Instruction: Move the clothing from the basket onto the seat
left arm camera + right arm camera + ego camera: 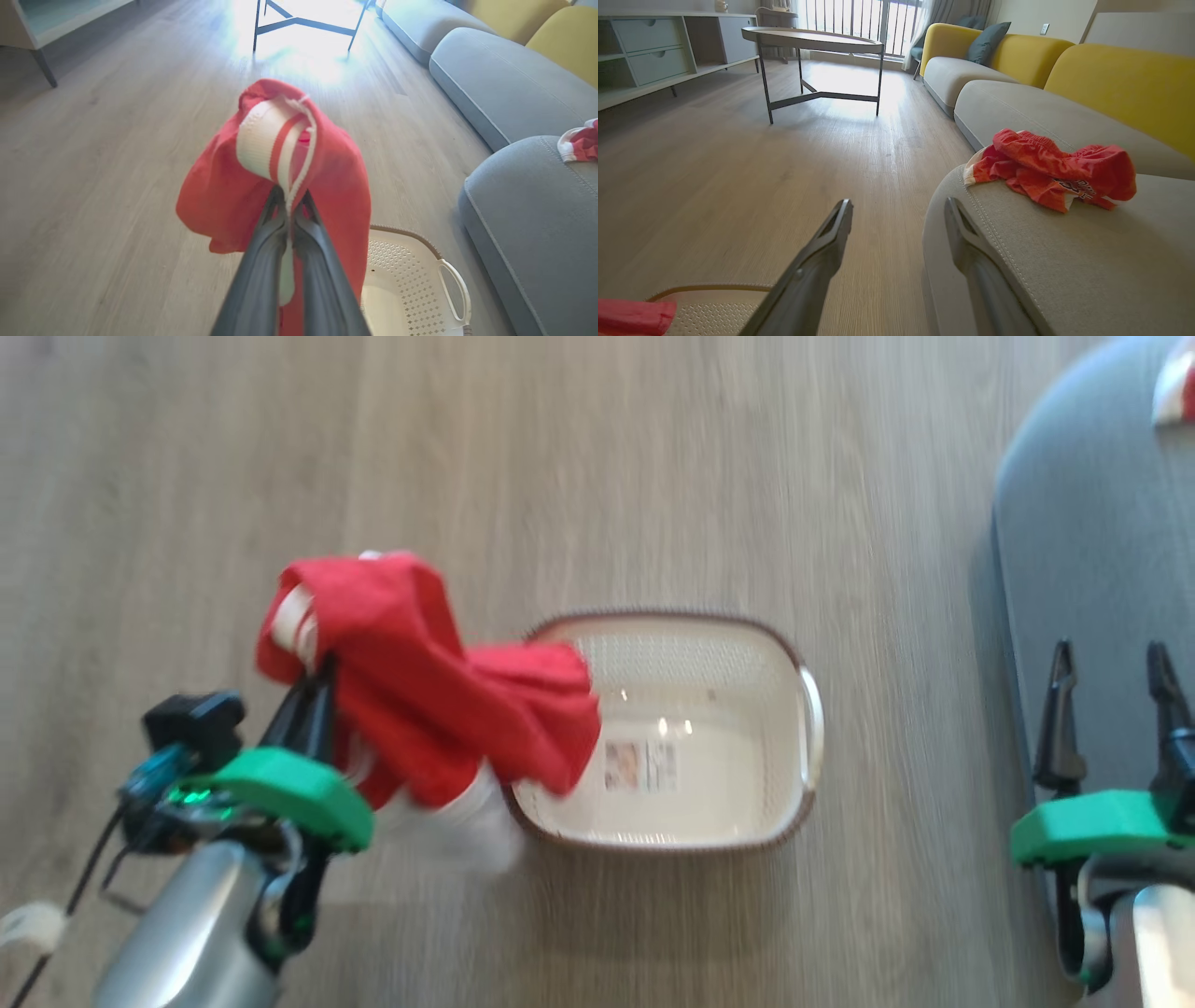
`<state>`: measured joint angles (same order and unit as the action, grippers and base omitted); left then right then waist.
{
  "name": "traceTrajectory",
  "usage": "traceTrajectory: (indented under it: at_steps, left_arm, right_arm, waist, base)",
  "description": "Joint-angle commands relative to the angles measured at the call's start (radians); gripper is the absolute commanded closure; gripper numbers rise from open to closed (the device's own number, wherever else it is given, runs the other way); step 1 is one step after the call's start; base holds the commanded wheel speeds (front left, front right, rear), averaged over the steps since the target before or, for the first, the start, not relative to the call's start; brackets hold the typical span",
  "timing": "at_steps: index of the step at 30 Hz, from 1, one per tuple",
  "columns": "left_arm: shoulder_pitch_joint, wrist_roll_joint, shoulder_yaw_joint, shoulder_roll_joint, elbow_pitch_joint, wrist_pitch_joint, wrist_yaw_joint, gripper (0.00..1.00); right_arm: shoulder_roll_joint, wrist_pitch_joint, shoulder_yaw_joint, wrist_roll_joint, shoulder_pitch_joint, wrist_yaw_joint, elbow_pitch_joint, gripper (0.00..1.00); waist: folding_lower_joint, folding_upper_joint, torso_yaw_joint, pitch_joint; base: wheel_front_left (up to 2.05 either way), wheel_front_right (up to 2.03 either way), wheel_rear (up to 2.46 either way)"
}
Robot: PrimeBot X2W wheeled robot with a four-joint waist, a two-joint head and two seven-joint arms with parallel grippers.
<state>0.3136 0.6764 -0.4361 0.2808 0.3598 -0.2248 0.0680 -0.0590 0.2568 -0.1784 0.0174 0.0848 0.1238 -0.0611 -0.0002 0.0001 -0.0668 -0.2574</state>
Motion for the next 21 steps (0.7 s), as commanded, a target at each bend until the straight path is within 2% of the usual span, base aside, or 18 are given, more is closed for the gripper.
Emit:
traceTrajectory:
  at_steps: [1, 9, 15, 21]
  left_arm:
    - [-0.005, -0.007, 0.055, 0.061, -0.074, 0.01, 0.023, 1.0]
    - [-0.156, 0.012, 0.123, 0.172, -0.28, 0.087, 0.122, 1.0]
    - [-0.214, 0.013, 0.134, 0.214, -0.351, 0.123, 0.152, 1.0]
    - [-0.218, 0.011, 0.135, 0.224, -0.378, 0.134, 0.163, 1.0]
  right_arm:
    - [-0.014, 0.005, 0.028, 0.001, -0.007, 0.007, 0.025, 0.0]
    - [-0.025, 0.005, 0.044, 0.008, -0.07, 0.007, 0.008, 0.0]
    - [-0.031, 0.005, 0.055, 0.016, -0.093, 0.007, -0.007, 0.0]
    - [-0.036, 0.005, 0.068, 0.016, -0.097, 0.007, -0.021, 0.0]
  waist:
    - [0.0002, -0.0001, -0.058, 0.107]
    - [0.0002, -0.0001, -0.074, 0.191]
    - [0.0002, -0.0001, -0.074, 0.212]
    - [0.0002, -0.0001, -0.074, 0.205]
  base:
    - [0.0, 0.0, 0.0]
    - [0.0, 0.0, 0.0]
    - [0.0, 0.0, 0.0]
    - [0.0, 0.0, 0.0]
